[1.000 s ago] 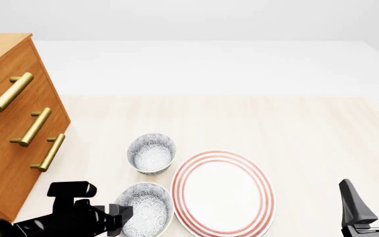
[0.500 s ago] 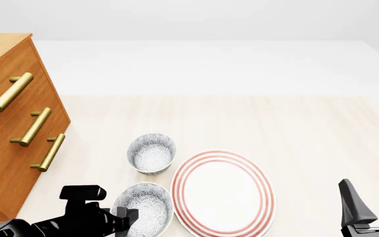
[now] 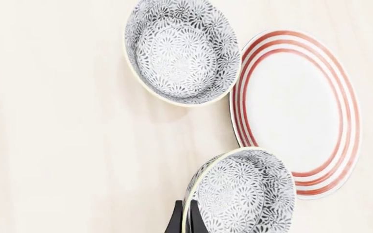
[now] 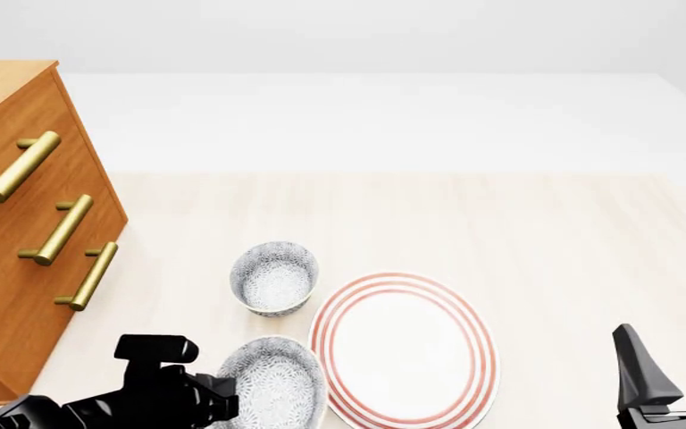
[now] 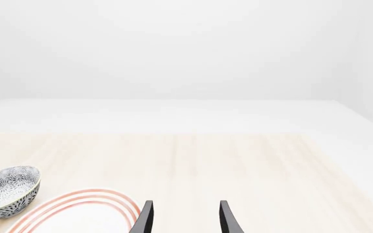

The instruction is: Stack the bowl in the middle on the bowl at the back.

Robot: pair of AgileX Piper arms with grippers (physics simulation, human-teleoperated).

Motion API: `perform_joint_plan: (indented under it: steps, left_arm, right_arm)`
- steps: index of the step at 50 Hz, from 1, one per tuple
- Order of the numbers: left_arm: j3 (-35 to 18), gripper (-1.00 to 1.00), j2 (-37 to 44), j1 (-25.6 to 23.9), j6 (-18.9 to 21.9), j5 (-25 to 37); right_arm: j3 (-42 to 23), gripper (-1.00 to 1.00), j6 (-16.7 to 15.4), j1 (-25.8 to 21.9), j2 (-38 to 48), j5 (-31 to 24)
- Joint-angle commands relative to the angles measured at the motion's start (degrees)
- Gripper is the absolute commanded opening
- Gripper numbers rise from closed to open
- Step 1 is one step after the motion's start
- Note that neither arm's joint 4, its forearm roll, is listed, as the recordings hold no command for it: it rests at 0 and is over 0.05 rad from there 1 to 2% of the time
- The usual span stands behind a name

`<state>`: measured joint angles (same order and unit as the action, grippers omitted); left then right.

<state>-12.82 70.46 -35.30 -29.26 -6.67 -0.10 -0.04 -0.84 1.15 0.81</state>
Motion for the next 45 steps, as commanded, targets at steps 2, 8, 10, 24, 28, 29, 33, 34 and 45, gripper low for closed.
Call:
perform_joint_plan:
  steps: [2, 8, 10, 24, 28, 29, 33, 34, 45]
  left_arm:
    - [-2.1, -1.0, -7.2, 1.1, 0.9, 7.4]
    - [-5.6, -1.0, -15.9, 1.2, 1.7, 18.0]
    - [-6.7, -1.0, -18.0, 1.0, 1.9, 20.7]
    - [-15.6, -1.0, -28.1, -0.4, 4.3, 38.2]
    - [-18.5, -1.0, -30.8, -1.8, 4.6, 43.3]
    - [-19.1, -1.0, -31.4, -2.2, 4.6, 44.2]
    - [-21.6, -1.0, -33.5, -3.4, 5.0, 48.6]
    - [-21.6, -1.0, -33.5, -3.4, 5.0, 48.6]
    - [-24.7, -1.0, -38.1, -9.3, 4.8, 57.5]
  right_arm:
    - [0.0, 1.0, 0.0, 0.0, 0.0, 0.0]
    - [0.0, 1.0, 0.0, 0.0, 0.0, 0.0]
    - [0.0, 1.0, 0.0, 0.0, 0.0, 0.0]
    - [0.0, 1.0, -0.1, -0.2, 0.2, 0.1]
    - [0.0, 1.0, 0.0, -0.1, 0.4, 0.3]
    - [0.0, 1.0, 0.0, -0.1, 0.4, 0.3]
    - [0.0, 1.0, 0.0, -0.1, 0.6, 0.5]
    - [0.0, 1.0, 0.0, -0.1, 0.6, 0.5]
    - [0.0, 1.0, -0.2, -0.2, 0.5, 0.3]
